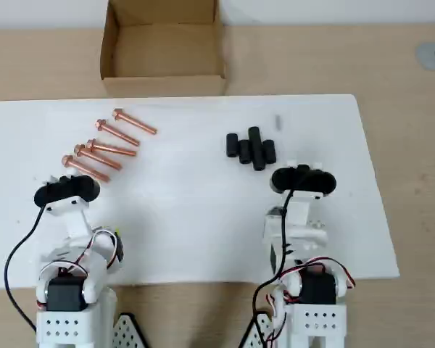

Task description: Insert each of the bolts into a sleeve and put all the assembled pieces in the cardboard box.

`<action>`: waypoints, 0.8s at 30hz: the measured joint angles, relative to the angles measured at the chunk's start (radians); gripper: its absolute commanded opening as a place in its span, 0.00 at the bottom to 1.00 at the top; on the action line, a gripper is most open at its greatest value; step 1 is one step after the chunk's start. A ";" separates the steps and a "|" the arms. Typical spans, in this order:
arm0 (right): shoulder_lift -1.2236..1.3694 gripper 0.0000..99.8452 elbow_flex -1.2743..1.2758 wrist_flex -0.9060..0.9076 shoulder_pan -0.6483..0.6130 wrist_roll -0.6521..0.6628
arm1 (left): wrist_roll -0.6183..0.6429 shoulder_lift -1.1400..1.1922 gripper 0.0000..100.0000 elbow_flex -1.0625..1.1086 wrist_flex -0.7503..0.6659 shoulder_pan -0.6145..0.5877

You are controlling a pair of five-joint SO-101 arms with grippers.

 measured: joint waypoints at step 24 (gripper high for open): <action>0.000 0.01 -0.032 0.100 -0.025 0.052 | -0.063 0.000 0.01 -0.129 -0.140 -0.112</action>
